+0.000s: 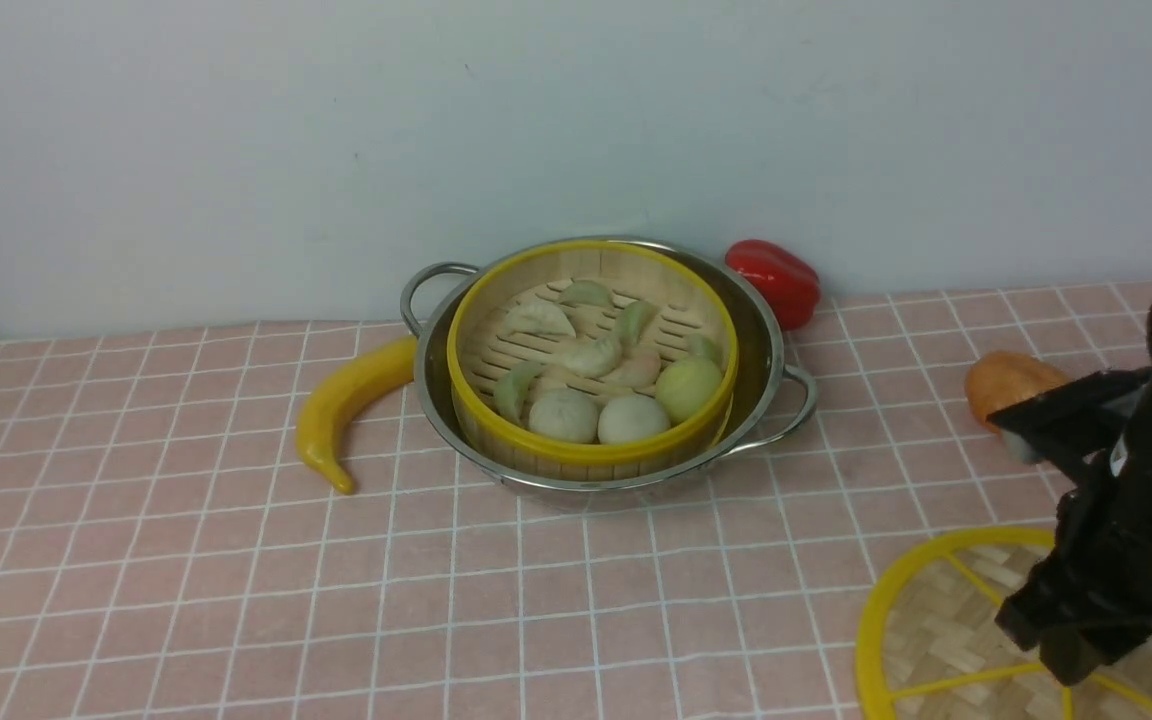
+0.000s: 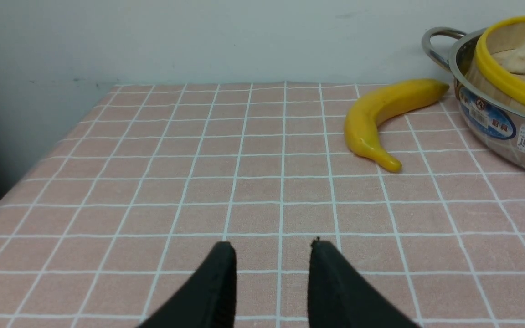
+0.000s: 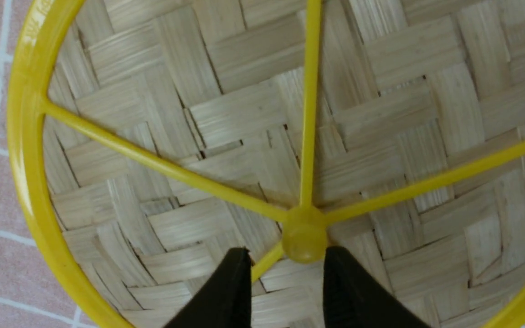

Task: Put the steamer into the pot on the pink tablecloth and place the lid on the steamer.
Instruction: 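Move the gripper down to the bamboo steamer lid and grasp its center knob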

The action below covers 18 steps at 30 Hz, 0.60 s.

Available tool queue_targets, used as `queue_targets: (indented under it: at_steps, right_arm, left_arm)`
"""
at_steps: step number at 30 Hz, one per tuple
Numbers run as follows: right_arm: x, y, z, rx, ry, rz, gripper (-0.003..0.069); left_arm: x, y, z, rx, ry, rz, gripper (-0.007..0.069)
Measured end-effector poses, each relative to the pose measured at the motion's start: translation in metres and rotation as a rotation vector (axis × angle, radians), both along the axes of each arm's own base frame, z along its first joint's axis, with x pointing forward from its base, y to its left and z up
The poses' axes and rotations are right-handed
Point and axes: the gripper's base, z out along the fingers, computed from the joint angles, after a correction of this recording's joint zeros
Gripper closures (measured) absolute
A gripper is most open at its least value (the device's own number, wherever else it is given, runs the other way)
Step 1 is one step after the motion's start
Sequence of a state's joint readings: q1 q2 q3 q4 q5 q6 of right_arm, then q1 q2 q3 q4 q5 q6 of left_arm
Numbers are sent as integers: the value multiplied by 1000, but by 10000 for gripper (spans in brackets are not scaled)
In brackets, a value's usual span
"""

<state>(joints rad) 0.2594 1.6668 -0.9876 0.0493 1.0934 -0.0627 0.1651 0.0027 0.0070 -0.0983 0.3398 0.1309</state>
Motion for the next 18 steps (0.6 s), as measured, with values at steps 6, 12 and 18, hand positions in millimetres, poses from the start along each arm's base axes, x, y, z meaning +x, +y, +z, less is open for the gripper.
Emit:
queue_targets:
  at_steps: [6,12,18]
  right_arm:
    - [5,1,-12,-6,10,1,416]
    - [7,0,-16,-29,20,-28,428]
    - [4,-1,-15,-42,55,-75,513]
  left_arm:
    - [0,0,0,0,0,0,392]
    - [0,0,0,0,0,0,382]
    - [0,0,0,0,0,0,382]
